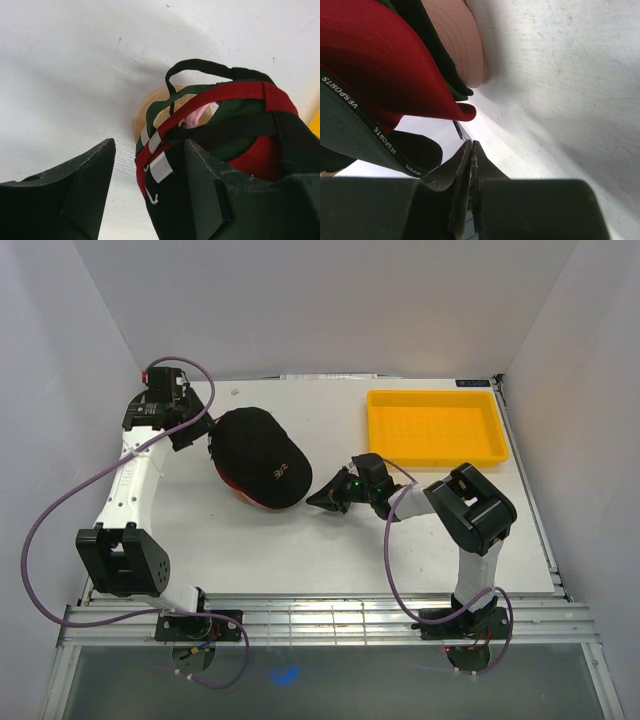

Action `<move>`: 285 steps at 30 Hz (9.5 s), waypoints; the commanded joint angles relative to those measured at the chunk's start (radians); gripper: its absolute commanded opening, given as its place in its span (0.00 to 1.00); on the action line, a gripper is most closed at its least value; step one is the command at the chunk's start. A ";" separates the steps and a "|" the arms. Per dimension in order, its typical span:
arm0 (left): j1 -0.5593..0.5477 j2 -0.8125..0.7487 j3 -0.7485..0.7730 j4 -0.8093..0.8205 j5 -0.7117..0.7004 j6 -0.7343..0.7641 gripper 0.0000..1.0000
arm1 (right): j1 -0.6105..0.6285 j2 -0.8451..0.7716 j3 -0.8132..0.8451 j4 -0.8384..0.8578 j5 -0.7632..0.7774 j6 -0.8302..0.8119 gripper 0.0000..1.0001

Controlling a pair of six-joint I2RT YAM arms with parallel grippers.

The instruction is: Stack the hats

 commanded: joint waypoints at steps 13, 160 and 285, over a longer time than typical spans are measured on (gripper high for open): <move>-0.003 -0.052 0.092 -0.037 0.033 0.015 0.73 | -0.032 -0.151 -0.021 0.028 0.015 -0.038 0.09; -0.002 -0.026 0.088 -0.003 -0.061 0.058 0.91 | -0.025 0.125 -0.130 0.456 0.132 0.059 0.08; -0.002 -0.041 -0.160 0.067 -0.088 0.017 0.68 | 0.021 -0.186 0.181 -0.345 0.196 -0.454 0.57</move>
